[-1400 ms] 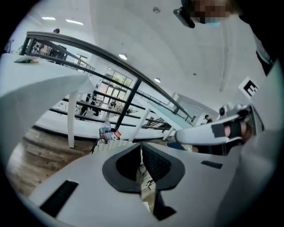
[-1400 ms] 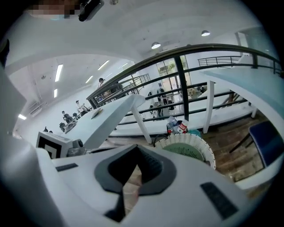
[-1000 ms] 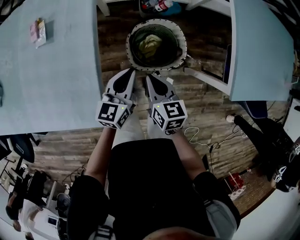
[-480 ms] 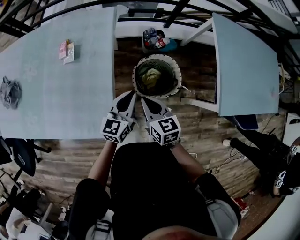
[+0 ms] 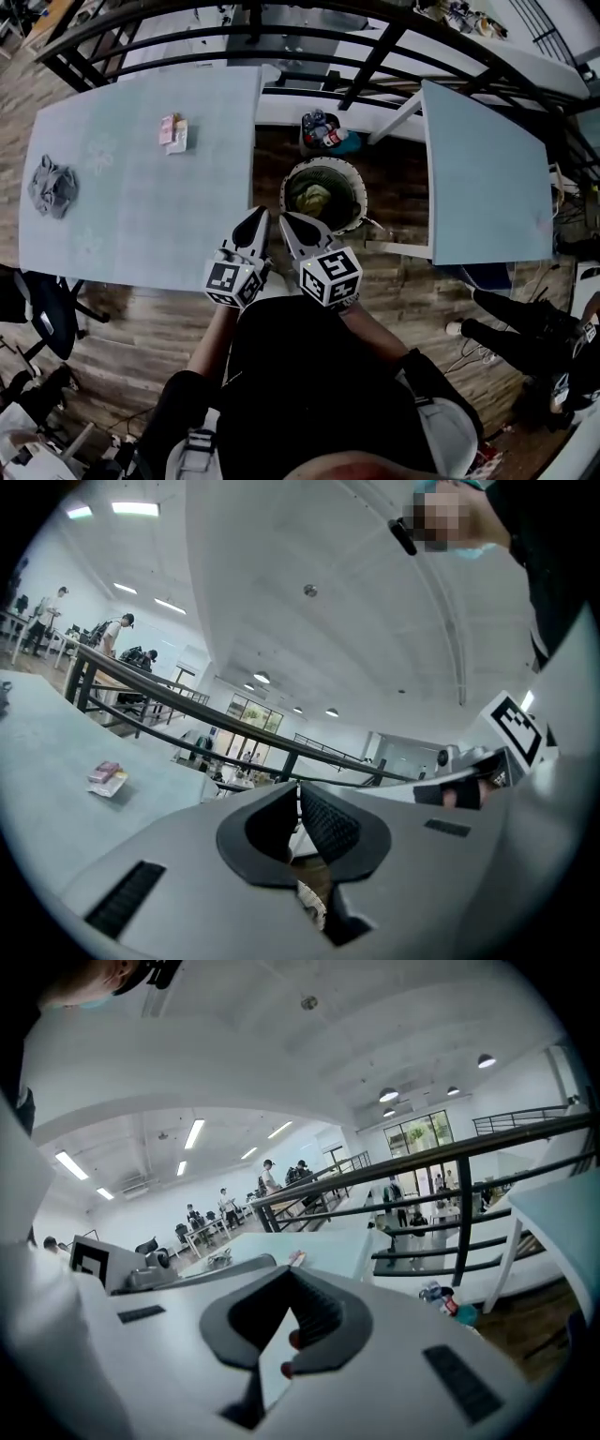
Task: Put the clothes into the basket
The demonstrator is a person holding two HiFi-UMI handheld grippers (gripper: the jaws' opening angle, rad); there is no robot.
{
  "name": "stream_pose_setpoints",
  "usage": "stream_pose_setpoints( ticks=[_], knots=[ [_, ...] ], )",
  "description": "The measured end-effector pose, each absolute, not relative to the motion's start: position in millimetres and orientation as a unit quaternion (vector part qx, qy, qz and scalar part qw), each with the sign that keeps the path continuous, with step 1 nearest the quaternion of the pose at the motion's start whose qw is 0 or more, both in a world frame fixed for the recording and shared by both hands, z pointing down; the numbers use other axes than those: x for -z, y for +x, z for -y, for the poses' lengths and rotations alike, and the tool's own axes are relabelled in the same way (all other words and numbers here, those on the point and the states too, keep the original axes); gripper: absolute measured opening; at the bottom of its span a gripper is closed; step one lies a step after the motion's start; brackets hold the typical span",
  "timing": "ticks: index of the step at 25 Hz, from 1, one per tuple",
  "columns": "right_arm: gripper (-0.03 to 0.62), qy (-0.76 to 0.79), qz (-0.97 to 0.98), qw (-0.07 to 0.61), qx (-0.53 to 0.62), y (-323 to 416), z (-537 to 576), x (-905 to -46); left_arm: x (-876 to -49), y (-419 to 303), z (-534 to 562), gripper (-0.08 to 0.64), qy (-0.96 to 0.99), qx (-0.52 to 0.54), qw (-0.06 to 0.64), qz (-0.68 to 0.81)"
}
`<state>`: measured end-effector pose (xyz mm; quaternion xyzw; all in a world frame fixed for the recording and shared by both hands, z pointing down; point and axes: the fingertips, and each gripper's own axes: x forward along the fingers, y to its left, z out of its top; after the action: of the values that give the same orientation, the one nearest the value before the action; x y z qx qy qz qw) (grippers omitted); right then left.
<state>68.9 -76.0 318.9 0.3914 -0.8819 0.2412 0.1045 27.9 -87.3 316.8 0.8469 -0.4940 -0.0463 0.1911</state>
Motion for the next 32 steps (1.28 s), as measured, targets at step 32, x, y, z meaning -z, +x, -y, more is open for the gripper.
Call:
stream_pose_setpoints(
  ticks=[32],
  knots=[
    [0.008, 0.326, 0.938, 0.006, -0.119, 18.4, 60.6, -182.8, -186.2, -33.1, 31.8, 0.021, 0.82, 0.105, 0.059, 0.559]
  ],
)
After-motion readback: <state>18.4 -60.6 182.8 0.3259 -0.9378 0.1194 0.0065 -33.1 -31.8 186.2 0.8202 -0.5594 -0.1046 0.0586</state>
